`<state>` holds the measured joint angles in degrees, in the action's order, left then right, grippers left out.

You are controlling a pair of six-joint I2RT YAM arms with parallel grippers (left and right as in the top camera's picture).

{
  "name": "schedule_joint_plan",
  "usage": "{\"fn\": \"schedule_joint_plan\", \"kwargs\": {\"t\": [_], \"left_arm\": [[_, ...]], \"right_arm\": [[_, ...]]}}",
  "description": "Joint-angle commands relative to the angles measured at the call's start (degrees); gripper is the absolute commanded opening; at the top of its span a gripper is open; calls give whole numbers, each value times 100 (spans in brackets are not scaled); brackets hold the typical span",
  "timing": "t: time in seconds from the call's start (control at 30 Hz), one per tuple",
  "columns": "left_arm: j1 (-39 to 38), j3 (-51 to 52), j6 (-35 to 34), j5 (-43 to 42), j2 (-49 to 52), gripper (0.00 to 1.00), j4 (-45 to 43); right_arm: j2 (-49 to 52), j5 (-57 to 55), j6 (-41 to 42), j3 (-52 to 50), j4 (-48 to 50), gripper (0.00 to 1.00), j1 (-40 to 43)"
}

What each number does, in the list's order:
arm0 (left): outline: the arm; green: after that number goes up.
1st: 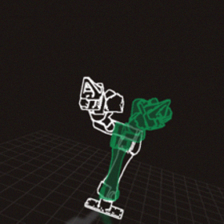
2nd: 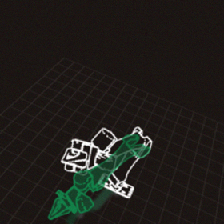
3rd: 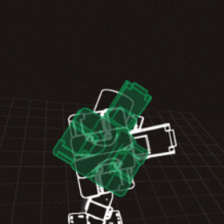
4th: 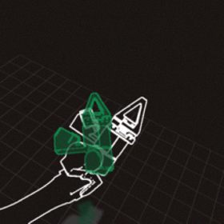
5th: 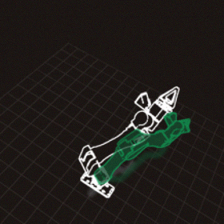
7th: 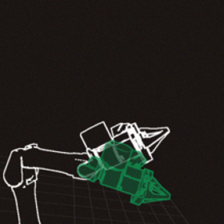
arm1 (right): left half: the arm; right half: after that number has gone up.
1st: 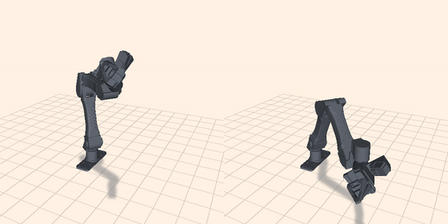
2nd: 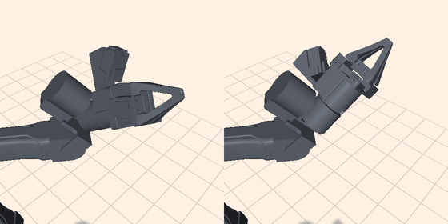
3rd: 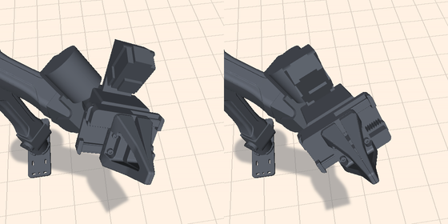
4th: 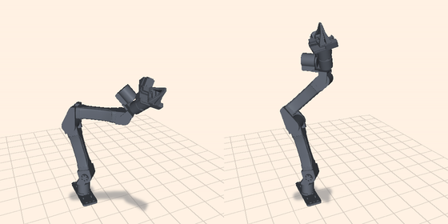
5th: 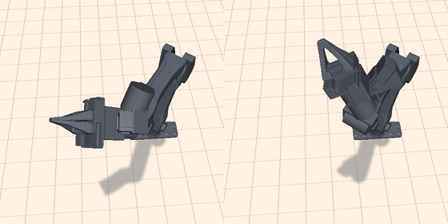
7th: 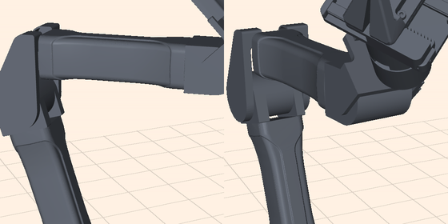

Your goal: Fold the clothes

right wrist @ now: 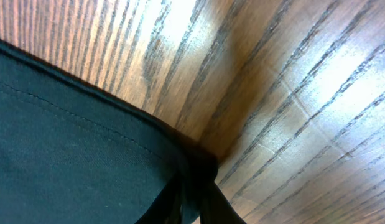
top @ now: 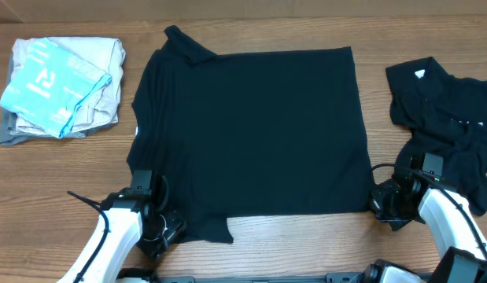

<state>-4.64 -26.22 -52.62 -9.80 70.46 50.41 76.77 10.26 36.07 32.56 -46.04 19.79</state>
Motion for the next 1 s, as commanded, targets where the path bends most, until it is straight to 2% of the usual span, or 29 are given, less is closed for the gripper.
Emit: {"fn": "schedule_joint_plan", "kwargs": {"t": [0.0,0.03,0.17,0.2,0.23,0.27,0.53,0.83,0.97], "left_arm": [[17,422,197,-833,153,54,-356],[17,422,254,-866,153,47,-341],[17,422,402,-975,153,7,-219],[17,422,448,-977,153,4,-197],[17,420,490,-977,153,4,-162],[17,420,511,-975,153,4,-129],[17,44,1172,-962,153,4,240],[17,-1318,1917,-446,153,4,1346],[13,-1620,2076,-358,153,4,1764]], "right_arm": [[-9,33,-52,-31,57,13,4],[-9,35,-52,-31,61,13,4],[-9,33,-52,-31,76,13,4],[-9,33,-52,-31,76,13,4],[-9,33,-52,-31,76,12,4],[-9,33,-52,-31,81,4,4],[-9,35,-168,87,15,4,4],[-9,-28,-205,826,-822,4,4],[-11,-234,-205,1224,-1255,4,4]]}}
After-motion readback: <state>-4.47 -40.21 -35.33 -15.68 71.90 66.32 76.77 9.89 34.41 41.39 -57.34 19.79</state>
